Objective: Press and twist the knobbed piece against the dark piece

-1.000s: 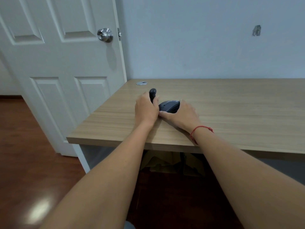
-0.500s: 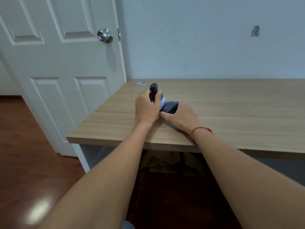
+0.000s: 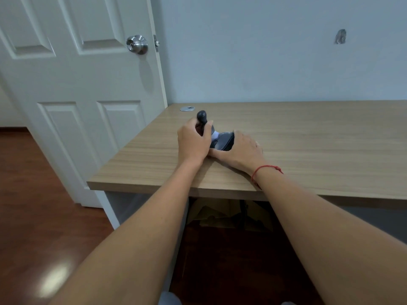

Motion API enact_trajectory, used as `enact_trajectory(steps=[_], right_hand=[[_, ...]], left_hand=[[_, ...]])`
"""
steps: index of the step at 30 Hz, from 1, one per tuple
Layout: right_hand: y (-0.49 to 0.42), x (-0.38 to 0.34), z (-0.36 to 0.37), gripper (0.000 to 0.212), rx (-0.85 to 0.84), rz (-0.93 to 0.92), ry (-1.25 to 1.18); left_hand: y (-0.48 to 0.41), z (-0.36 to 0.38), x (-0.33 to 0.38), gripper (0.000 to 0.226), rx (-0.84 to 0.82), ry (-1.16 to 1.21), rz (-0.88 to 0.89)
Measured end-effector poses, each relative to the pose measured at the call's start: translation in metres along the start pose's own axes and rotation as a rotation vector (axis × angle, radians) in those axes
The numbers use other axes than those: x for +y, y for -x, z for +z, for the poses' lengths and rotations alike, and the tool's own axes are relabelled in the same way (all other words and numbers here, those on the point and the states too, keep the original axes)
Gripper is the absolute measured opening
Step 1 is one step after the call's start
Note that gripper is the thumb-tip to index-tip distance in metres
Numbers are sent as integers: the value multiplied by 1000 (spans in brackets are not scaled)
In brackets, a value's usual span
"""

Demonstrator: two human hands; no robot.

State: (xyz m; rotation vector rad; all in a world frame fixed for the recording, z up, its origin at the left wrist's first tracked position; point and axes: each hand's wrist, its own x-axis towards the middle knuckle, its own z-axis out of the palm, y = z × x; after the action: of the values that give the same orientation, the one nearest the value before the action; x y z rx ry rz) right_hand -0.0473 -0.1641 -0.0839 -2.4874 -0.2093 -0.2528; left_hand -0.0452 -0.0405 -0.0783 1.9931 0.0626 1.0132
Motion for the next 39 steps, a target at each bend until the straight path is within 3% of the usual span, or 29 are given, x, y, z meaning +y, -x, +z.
enact_trajectory(steps=[4, 9, 15, 21, 26, 31, 36, 39], right_hand=[[-2, 1, -2, 76, -12, -19, -34], [-2, 5, -4, 54, -81, -96, 7], [2, 2, -9, 72, -123, -102, 4], [3, 4, -13, 61, -148, -92, -63], [3, 4, -17, 81, -200, -119, -155], [9, 3, -17, 80, -161, -122, -188], [10, 4, -18, 88, -138, -129, -202], [10, 5, -19, 79, -132, -105, -218]], left_hand=[[-2, 1, -4, 32, -22, -94, -10], [3, -3, 11, 29, 105, 135, 14], [-1, 0, 0, 30, 38, 2, -3], [0, -2, 4, 28, 24, 93, -6], [-1, -3, 0, 27, -1, 46, -3], [1, -3, 5, 25, -2, 125, 16], [-1, -1, 0, 23, -52, -16, -60], [2, -4, 7, 24, -7, 63, -34]])
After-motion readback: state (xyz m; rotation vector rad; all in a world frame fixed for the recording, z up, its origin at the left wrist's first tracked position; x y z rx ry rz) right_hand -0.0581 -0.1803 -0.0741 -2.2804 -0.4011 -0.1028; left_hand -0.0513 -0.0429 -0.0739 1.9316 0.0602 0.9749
